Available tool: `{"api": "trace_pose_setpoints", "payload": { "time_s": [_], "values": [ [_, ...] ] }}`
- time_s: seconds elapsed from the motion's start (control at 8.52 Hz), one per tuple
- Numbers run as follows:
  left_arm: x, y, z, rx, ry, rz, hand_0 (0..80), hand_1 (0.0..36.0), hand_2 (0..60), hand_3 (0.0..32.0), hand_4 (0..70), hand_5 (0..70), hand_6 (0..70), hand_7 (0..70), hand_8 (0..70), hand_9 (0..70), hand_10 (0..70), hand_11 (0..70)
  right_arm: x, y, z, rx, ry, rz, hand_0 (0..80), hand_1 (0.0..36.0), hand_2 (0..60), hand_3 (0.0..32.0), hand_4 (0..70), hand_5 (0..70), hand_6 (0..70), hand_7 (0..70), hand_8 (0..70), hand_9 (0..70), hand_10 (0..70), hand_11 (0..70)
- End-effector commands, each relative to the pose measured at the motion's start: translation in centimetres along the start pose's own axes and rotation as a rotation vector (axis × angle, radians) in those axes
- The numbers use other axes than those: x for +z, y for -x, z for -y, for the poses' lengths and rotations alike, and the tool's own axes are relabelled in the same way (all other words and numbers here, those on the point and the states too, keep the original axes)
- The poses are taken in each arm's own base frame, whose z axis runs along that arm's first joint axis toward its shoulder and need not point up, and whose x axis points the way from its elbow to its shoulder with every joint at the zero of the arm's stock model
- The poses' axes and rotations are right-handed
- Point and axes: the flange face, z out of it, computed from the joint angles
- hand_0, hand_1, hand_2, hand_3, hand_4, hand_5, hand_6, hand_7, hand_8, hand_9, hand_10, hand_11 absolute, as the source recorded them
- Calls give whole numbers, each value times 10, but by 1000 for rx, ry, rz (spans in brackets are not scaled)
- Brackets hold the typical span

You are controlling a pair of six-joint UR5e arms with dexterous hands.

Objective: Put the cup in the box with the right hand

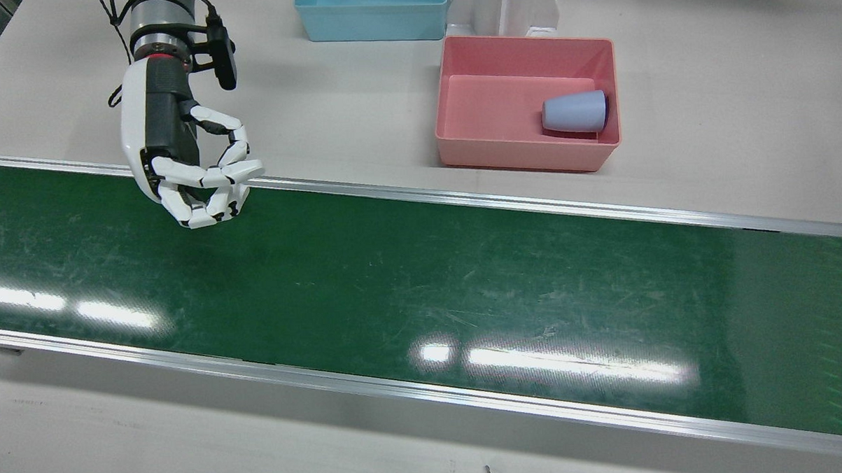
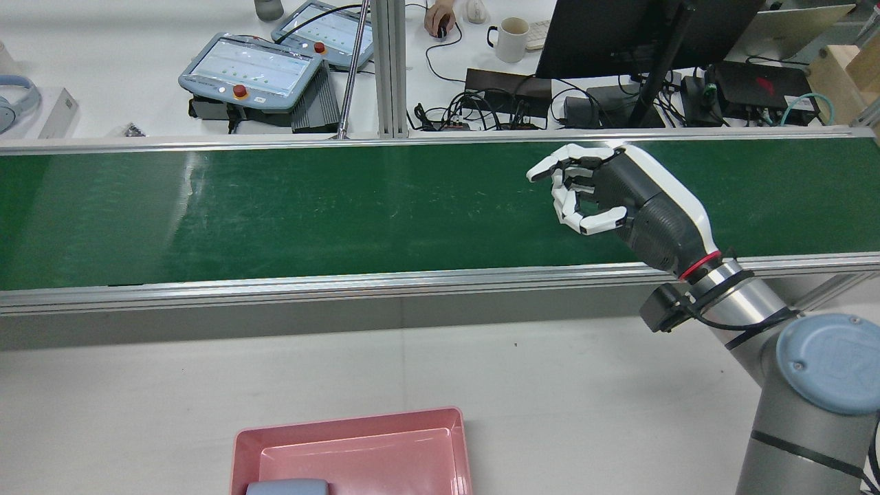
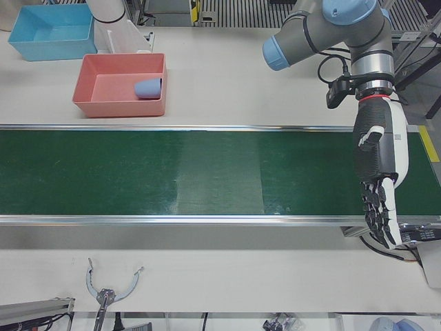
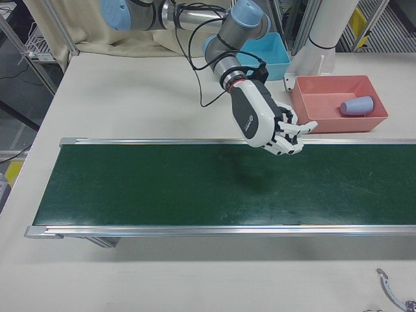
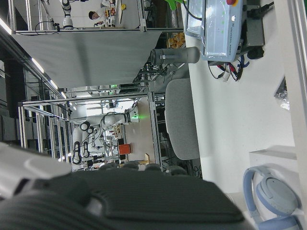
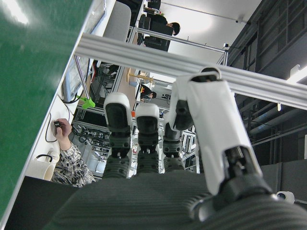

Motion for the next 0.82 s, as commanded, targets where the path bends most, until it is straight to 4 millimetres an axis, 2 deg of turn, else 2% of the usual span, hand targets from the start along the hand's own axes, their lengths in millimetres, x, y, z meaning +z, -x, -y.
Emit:
{"api": "trace_pose_setpoints", "payload": {
  "time_s": [0.0, 0.12, 0.23, 0.35, 0.47, 0.59, 0.7],
  "values": [
    [0, 0, 0, 0, 0, 0, 0, 0, 0, 0, 0, 0, 0, 0, 0, 0, 0, 0, 62, 56, 101, -6, 40, 37, 738, 360, 600, 0, 465, 211, 300, 700, 494, 643, 384, 566],
    [0, 0, 0, 0, 0, 0, 0, 0, 0, 0, 0, 0, 0, 0, 0, 0, 0, 0, 63, 77, 123, -21, 6, 59, 718, 360, 600, 0, 530, 207, 307, 700, 498, 644, 376, 553],
    [0, 0, 0, 0, 0, 0, 0, 0, 0, 0, 0, 0, 0, 0, 0, 0, 0, 0, 62, 91, 155, -10, -53, 76, 714, 360, 600, 0, 599, 204, 317, 700, 506, 651, 371, 546],
    [0, 0, 0, 0, 0, 0, 0, 0, 0, 0, 0, 0, 0, 0, 0, 0, 0, 0, 57, 102, 179, 15, -96, 97, 710, 360, 600, 0, 597, 205, 319, 700, 512, 656, 375, 550],
    [0, 0, 0, 0, 0, 0, 0, 0, 0, 0, 0, 0, 0, 0, 0, 0, 0, 0, 50, 139, 193, -1, -122, 155, 685, 360, 600, 0, 640, 205, 328, 700, 535, 672, 377, 551],
    [0, -1, 0, 0, -2, -1, 0, 0, 0, 0, 0, 0, 0, 0, 0, 0, 0, 0, 34, 164, 216, -21, -168, 189, 692, 360, 600, 0, 587, 205, 317, 700, 521, 657, 354, 523],
    [0, 0, 0, 0, 0, 2, 0, 0, 0, 0, 0, 0, 0, 0, 0, 0, 0, 0, 15, 184, 237, -40, -212, 217, 708, 360, 600, 0, 556, 199, 302, 700, 492, 629, 308, 466]
  ]
}}
